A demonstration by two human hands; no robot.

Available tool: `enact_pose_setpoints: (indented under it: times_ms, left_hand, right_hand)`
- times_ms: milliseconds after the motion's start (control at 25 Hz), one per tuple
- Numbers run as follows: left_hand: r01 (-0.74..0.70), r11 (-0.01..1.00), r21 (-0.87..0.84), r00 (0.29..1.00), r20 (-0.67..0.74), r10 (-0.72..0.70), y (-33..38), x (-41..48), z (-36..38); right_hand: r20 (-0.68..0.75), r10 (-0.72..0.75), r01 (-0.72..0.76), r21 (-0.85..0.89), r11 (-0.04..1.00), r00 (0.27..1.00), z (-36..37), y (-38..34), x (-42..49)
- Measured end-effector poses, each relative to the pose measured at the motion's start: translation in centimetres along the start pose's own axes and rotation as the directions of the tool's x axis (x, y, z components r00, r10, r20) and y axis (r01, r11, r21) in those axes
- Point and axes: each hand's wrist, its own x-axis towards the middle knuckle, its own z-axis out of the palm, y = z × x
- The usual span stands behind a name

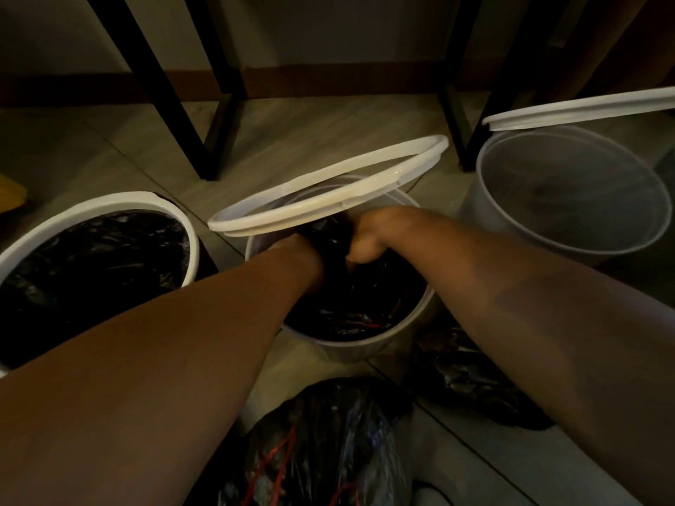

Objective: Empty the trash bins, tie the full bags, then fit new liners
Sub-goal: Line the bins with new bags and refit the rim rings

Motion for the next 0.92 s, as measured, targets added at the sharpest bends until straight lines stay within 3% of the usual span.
enact_pose_setpoints:
  times_ms: [160,280,400,520,600,680,800,920]
  left_hand:
    - [-0.002,0.98,-0.201,0.987,-0.157,-0.03,-0.5,-1.0,-0.4]
    - [0.016,0.994,-0.105,0.965,-0.26,-0.043,-1.0,-1.6,-0.3]
    - [0.019,0.997,-0.071,0.984,-0.174,-0.031,-0.9,-2.6,-0.7]
    - [-0.012,0.997,-0.075,0.999,-0.046,0.009,0.2,-2.8,-0.4]
    - [-0.03,0.99,-0.136,0.992,-0.122,0.013,0.6,-3.7,-0.3]
    - [0.002,0.957,-0.291,0.956,-0.281,-0.087,0.3,-5.5,-0.6]
    - [-0.015,0.873,-0.487,0.871,-0.436,-0.228,-1.4,-9.0,-0.4]
    - [-0.134,0.72,-0.681,0.878,-0.419,-0.233,-2.3,-12.0,-0.2]
  right_hand:
    - [-0.115,-0.038,0.045,0.058,0.997,0.993,-0.6,0.8,-3.5]
    - [-0.213,-0.038,0.045,0.026,0.999,0.976,-0.2,1.4,-6.7]
    - [-0.404,-0.035,0.02,-0.041,0.999,0.914,0.4,0.8,-7.6]
    - [-0.412,-0.003,-0.045,-0.105,0.993,0.911,0.8,-1.3,-5.9]
    - [-0.297,0.016,-0.071,-0.176,0.982,0.955,1.3,-2.5,-4.3]
    - [-0.265,-0.006,-0.055,-0.221,0.974,0.964,1.5,-2.6,-3.8]
    - [-0.451,0.001,-0.053,-0.102,0.993,0.892,0.8,-0.7,-5.3]
    - [-0.564,0.068,-0.02,0.09,0.996,0.823,0.8,1.7,-7.7]
